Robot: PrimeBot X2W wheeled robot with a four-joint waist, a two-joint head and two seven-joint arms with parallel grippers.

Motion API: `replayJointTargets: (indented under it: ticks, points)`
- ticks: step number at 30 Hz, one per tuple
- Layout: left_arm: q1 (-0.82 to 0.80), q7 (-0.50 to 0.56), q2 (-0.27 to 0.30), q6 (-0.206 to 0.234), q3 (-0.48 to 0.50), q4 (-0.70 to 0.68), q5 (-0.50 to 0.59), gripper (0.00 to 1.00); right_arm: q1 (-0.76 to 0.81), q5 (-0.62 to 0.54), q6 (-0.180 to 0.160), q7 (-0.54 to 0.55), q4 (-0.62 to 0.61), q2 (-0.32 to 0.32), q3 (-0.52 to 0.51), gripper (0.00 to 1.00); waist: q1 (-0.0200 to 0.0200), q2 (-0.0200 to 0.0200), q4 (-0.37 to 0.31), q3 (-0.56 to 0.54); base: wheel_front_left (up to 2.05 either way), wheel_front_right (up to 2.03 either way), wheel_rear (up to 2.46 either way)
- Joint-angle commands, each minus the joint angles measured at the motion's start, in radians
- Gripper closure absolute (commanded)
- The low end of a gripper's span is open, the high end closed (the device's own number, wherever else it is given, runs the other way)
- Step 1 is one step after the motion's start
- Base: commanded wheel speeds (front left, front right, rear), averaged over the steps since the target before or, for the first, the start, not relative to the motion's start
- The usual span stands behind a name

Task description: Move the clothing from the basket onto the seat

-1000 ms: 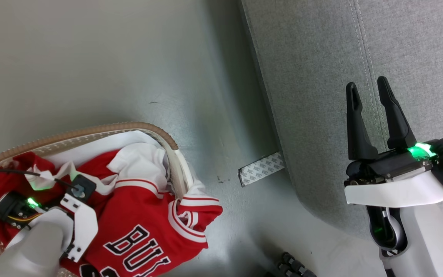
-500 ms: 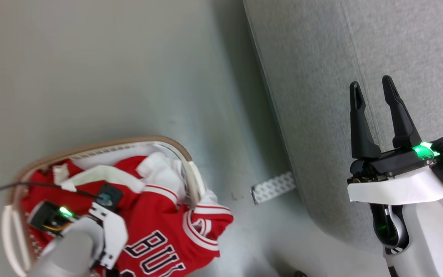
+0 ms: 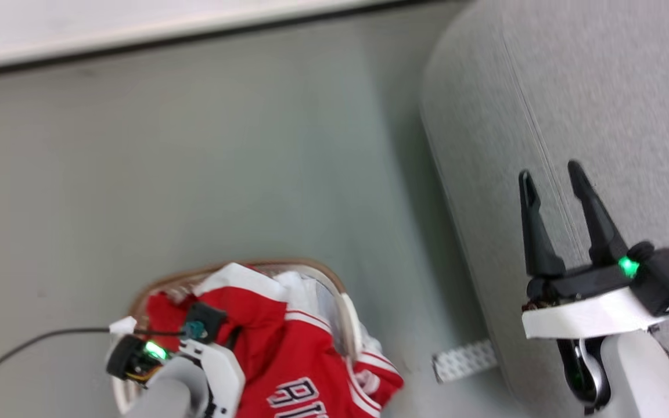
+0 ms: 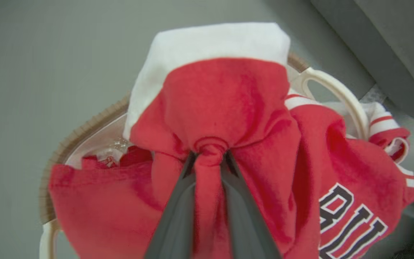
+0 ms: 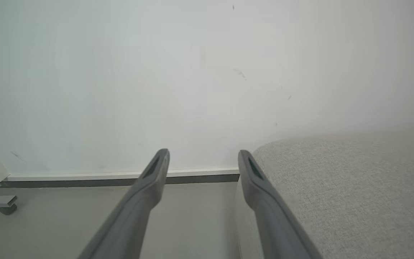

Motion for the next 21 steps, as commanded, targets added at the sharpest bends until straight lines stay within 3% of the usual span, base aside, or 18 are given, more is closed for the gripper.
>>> replayJointTargets:
  ticks: [1, 11, 21]
  points:
    - [0.019, -0.007, -0.004, 0.000, 0.005, -0.009, -0.022, 1.00, 0.018, -0.001, -0.002, 0.001, 0.005, -0.007, 0.000, 0.00, 0.0000, 0.0000, 0.070, -0.086, 0.00, 0.00, 0.00]
    - [0.150, -0.008, -0.031, -0.006, 0.043, -0.265, -0.113, 1.00, 0.097, -0.007, -0.002, 0.001, 0.031, -0.050, 0.018, 0.00, 0.0000, 0.0000, 0.192, -0.270, 0.00, 0.00, 0.00]
    - [0.232, -0.008, -0.024, -0.006, 0.100, -0.486, -0.178, 1.00, 0.158, 0.009, -0.002, 0.001, 0.045, -0.063, 0.037, 0.00, 0.0000, 0.0000, 0.254, -0.372, 0.00, 0.00, 0.00]
